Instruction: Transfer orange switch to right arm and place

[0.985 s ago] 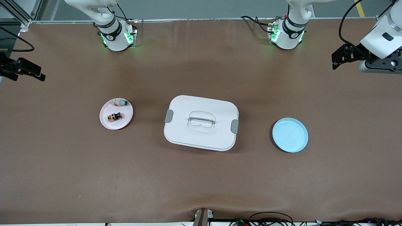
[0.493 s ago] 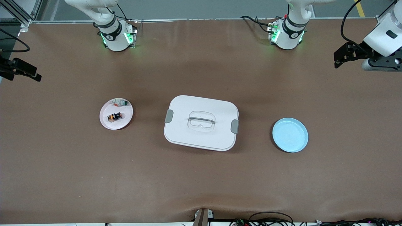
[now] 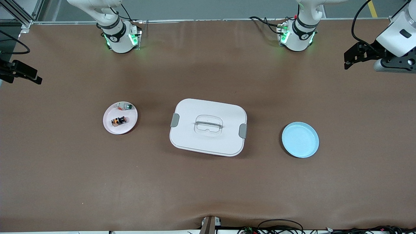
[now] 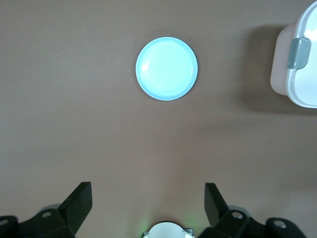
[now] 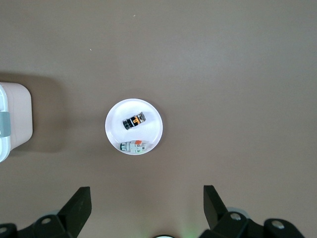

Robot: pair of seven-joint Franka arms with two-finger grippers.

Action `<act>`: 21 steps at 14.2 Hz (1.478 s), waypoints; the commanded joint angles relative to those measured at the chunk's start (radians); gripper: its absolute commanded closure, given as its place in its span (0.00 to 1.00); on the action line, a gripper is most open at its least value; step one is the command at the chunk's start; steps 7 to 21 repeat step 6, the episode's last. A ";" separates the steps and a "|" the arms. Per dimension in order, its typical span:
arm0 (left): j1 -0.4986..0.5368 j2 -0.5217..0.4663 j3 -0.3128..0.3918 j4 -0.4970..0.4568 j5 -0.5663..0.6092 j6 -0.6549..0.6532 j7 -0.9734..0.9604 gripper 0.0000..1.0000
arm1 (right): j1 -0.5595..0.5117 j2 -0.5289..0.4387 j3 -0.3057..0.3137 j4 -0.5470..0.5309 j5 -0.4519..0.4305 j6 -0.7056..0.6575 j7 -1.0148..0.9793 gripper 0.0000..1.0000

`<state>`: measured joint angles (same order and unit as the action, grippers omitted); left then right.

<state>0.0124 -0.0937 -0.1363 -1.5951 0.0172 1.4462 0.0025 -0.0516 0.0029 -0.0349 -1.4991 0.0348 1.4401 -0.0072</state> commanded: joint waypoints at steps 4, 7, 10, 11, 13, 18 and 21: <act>0.008 -0.003 0.006 0.024 -0.020 -0.018 0.008 0.00 | -0.017 -0.024 0.010 -0.021 0.022 0.000 0.044 0.00; 0.006 -0.001 0.007 0.035 -0.017 -0.018 0.005 0.00 | -0.016 -0.026 0.010 -0.021 0.022 -0.003 0.088 0.00; 0.006 -0.001 0.007 0.035 -0.017 -0.018 0.005 0.00 | -0.016 -0.026 0.010 -0.021 0.022 -0.003 0.088 0.00; 0.006 -0.001 0.007 0.035 -0.017 -0.018 0.005 0.00 | -0.016 -0.026 0.010 -0.021 0.022 -0.003 0.088 0.00; 0.006 -0.001 0.007 0.035 -0.017 -0.018 0.005 0.00 | -0.016 -0.026 0.010 -0.021 0.022 -0.003 0.088 0.00; 0.006 -0.001 0.007 0.035 -0.017 -0.018 0.005 0.00 | -0.016 -0.026 0.010 -0.021 0.022 -0.003 0.088 0.00; 0.006 -0.001 0.007 0.035 -0.017 -0.018 0.005 0.00 | -0.016 -0.026 0.010 -0.021 0.022 -0.003 0.088 0.00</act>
